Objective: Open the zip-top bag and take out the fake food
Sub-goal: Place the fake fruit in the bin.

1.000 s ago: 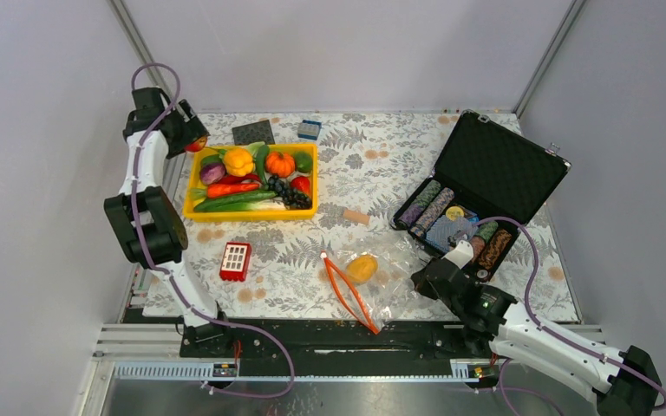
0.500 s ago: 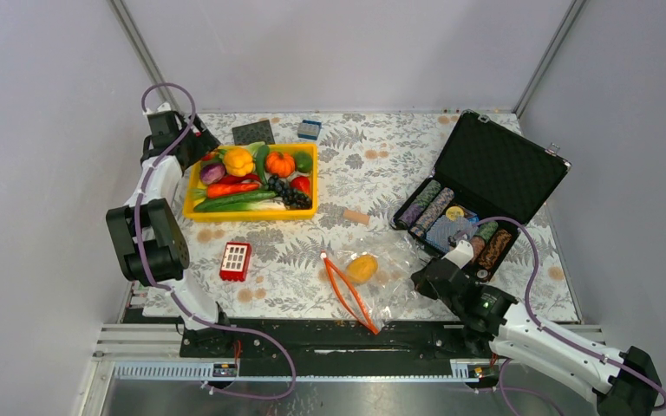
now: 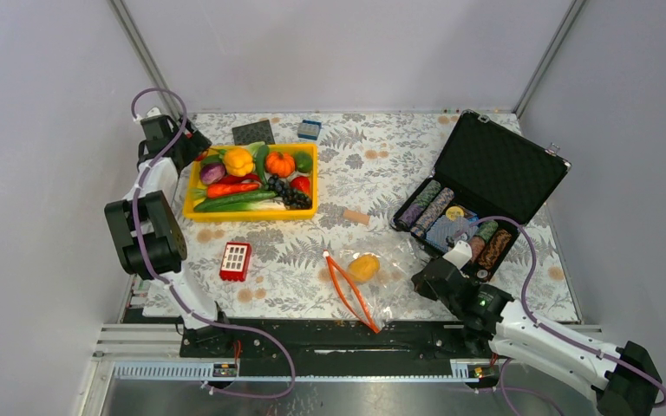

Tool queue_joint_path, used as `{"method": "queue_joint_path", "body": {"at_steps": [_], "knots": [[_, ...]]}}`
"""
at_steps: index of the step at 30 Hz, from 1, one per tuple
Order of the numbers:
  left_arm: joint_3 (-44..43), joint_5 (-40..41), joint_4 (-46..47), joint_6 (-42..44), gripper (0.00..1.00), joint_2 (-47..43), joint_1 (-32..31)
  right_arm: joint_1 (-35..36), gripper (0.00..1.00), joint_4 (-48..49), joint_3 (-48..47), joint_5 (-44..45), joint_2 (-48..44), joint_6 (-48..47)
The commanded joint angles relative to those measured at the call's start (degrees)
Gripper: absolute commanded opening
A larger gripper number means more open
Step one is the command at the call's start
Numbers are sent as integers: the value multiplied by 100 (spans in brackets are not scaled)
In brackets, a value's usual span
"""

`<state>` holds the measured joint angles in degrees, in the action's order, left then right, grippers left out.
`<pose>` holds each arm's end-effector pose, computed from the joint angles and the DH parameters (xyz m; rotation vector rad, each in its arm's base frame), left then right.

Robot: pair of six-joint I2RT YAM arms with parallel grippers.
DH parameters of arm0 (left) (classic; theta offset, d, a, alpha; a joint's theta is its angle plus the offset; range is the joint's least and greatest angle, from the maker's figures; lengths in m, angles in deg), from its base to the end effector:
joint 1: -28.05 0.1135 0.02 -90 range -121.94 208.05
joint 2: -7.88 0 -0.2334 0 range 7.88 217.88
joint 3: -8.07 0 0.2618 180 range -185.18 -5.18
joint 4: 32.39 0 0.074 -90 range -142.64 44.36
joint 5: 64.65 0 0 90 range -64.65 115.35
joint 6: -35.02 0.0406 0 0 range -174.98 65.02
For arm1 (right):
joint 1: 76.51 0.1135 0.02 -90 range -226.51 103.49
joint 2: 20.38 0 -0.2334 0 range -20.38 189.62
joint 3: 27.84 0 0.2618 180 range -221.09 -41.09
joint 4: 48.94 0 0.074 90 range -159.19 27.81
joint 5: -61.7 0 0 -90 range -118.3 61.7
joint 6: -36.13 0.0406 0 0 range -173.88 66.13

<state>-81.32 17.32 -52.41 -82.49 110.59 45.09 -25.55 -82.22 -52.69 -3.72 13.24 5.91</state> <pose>0.4047 0.1181 0.2181 -0.7417 2.0258 -0.2567 0.1181 0.1189 0.1285 0.3945 2.2500 0.5505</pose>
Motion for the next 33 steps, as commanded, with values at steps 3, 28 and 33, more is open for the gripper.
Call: {"method": "queue_joint_path", "body": {"at_steps": [3, 28, 33], "knots": [[-678, 23, -333, 33, 61, 497, 96, 2, 0, 96, -70, 218, 91, -81], [-1490, -620, -1804, 746, 59, 1334, 68, 2, 0, 104, -62, 175, 91, 5], [-1457, -619, -1990, 920, 59, 1165, 6, 2, 0, 225, 6, 97, 91, 32]]}}
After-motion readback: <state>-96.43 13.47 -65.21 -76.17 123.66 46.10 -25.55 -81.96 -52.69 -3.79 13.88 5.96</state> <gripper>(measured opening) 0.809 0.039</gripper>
